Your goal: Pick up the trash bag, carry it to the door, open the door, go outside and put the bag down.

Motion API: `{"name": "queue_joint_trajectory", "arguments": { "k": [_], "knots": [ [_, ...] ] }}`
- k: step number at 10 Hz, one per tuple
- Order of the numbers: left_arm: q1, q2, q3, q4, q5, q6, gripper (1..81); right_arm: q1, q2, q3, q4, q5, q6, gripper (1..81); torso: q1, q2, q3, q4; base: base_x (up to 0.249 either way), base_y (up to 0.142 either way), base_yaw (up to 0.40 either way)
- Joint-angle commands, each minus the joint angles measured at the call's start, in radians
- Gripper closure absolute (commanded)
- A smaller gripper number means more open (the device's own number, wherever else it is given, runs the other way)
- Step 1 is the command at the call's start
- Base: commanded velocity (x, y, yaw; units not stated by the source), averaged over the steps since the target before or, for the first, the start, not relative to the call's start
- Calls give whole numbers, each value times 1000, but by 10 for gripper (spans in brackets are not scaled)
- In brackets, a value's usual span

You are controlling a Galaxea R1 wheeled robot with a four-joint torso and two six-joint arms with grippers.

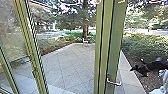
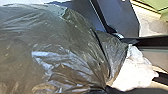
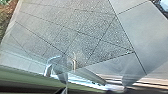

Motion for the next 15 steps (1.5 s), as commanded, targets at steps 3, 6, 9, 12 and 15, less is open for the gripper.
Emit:
{"name": "queue_joint_trajectory", "arguments": {
  "k": [3, 6, 9, 12, 15],
  "knots": [
    [-50, 3, 5, -7, 71, 7, 811, 213, 17, -205, -326, 96, -179, 10, 0, -1, 0, 0, 0, 0, 0],
    [-49, 3, 5, -7, 80, 5, 811, 212, 35, -269, -323, 96, -247, 10, 0, 0, 0, 0, 0, 0, 0],
    [-49, 3, 5, -9, 100, 5, 811, 187, 14, -292, -318, 96, -310, 10, 0, 0, 0, 0, 0, 0, 0],
    [-50, 6, 5, -9, 102, 3, 811, 175, -8, -317, -326, 96, -373, 10, 1, 0, 45, -34, 0, 0, 0],
    [-50, 12, 5, -9, 110, 3, 811, 219, -26, -323, -367, 98, -405, 10, 1, 1, 36, -29, 0, 0, 0]
  ]
}}
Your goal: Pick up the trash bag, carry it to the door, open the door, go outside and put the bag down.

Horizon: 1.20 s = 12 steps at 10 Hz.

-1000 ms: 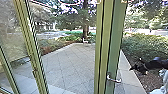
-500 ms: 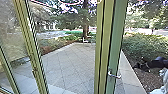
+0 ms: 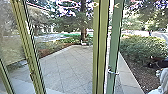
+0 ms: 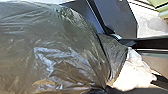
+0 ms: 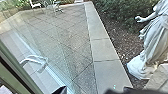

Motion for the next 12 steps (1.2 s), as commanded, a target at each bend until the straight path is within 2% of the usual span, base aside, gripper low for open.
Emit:
{"name": "queue_joint_trajectory", "arguments": {
  "k": [1, 9, 11, 12],
  "knots": [
    [-53, 5, 4, -9, 76, 6, 811, 221, -12, -43, -173, 0, -47, 10, 0, 0, 0, 0, 0, 0, 0],
    [-53, 23, 5, -11, 80, 4, 811, 199, -15, -172, -469, 26, -80, 10, 1, 0, 0, 0, 0, 0, 0],
    [-51, 26, 5, -11, 80, 3, 811, 181, -31, -189, -568, 26, -87, 10, 1, 0, 0, 0, 0, 0, 0],
    [-53, 26, 4, -11, 80, 3, 811, 176, -45, -189, -585, 25, -87, 10, 1, 0, 0, 0, 0, 0, 0]
  ]
}}
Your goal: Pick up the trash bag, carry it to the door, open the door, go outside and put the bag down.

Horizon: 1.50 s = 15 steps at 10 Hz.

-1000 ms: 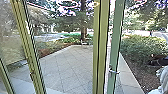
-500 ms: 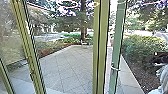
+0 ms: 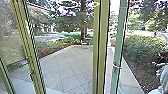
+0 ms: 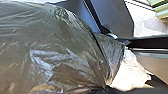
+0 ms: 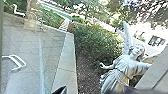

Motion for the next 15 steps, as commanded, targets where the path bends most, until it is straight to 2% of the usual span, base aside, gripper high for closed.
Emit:
{"name": "queue_joint_trajectory", "arguments": {
  "k": [1, 6, 7, 9, 12, 15],
  "knots": [
    [-54, 7, 6, -11, 76, 4, 811, 138, -44, -31, -125, -51, -5, 10, 0, 0, 0, 0, 0, 0, 0],
    [-54, 7, 6, -11, 76, 4, 811, 130, -85, -45, -187, -54, -81, 10, 0, 0, 0, 0, 0, 0, 0],
    [-54, 5, 6, -11, 76, 4, 811, 129, -84, -62, -217, -54, -98, 10, 0, 0, 0, 0, 0, 0, 0],
    [-54, 8, 6, -11, 76, 4, 811, 121, -74, -126, -273, -48, -107, 10, 0, 0, 0, 0, 0, 0, 0],
    [-54, 10, 6, -11, 76, 4, 811, 124, -15, -253, -309, -9, -112, 10, 0, 0, 0, 0, 0, 0, 0],
    [-51, 10, 6, -11, 76, 1, 811, 112, 47, -419, -315, 48, -178, 10, 0, 0, 0, 0, 0, 0, 0]
  ]
}}
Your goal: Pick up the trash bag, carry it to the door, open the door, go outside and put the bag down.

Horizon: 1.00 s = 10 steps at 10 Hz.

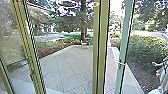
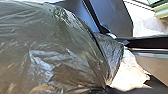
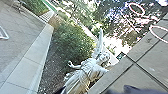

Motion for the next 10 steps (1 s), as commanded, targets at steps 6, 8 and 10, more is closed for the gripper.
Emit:
{"name": "queue_joint_trajectory", "arguments": {
  "k": [6, 8, 10],
  "knots": [
    [-51, 11, 6, -9, 75, -2, 811, 88, -11, -221, -56, 1, -100, 10, 1, 0, 0, 0, 0, 0, 0],
    [-51, 11, 6, -9, 75, 0, 811, 80, -18, -233, -62, 4, -102, 10, 1, 0, 0, 0, 0, 0, 0],
    [-50, 14, 6, -7, 75, 0, 811, 71, -22, -233, -51, 6, -102, 10, 1, 0, 0, 0, 0, 0, 0]
  ]
}}
